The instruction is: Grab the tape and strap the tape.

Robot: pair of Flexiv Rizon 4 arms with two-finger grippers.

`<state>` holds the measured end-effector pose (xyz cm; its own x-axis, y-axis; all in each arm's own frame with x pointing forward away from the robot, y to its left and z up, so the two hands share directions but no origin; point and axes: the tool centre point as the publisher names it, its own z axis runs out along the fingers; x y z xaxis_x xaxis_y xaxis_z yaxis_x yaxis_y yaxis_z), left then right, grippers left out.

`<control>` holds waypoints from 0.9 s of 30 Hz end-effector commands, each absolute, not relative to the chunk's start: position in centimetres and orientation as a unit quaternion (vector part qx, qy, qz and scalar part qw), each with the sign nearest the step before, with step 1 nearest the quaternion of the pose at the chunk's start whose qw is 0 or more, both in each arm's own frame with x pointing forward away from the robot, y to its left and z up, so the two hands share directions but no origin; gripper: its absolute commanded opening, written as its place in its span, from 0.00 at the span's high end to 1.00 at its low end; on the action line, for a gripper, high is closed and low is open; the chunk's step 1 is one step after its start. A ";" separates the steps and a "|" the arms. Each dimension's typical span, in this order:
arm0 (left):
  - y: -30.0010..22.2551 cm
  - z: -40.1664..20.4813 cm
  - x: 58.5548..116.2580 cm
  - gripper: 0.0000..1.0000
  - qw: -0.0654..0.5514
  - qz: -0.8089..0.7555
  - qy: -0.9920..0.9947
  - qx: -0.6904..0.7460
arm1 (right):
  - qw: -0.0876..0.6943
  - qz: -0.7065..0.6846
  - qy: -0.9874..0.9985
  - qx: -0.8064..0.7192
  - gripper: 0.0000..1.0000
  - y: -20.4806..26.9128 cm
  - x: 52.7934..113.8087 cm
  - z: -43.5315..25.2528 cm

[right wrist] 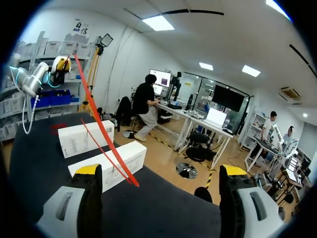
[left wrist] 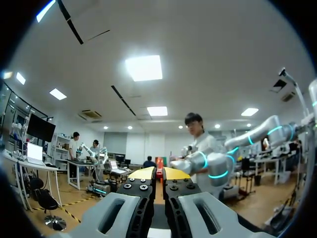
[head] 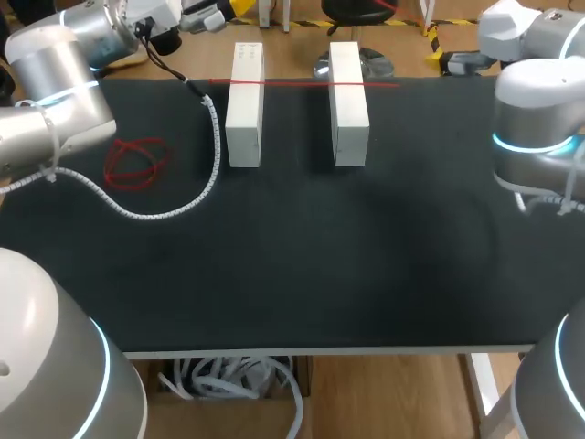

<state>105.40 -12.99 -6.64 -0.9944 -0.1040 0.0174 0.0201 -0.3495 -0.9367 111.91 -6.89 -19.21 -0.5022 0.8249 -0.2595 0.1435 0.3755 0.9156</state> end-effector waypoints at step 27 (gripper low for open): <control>-13.0 -6.7 105.3 1.00 0.039 -0.821 0.569 -0.037 | 0.399 0.582 0.533 0.467 0.00 -5.6 108.9 -14.5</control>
<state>105.40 -12.99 -6.63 -0.9944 -0.1041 0.0174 0.0202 -0.3495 -0.9367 109.08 -5.25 -14.47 -0.2314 0.9676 0.1006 0.0659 -0.0875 0.9940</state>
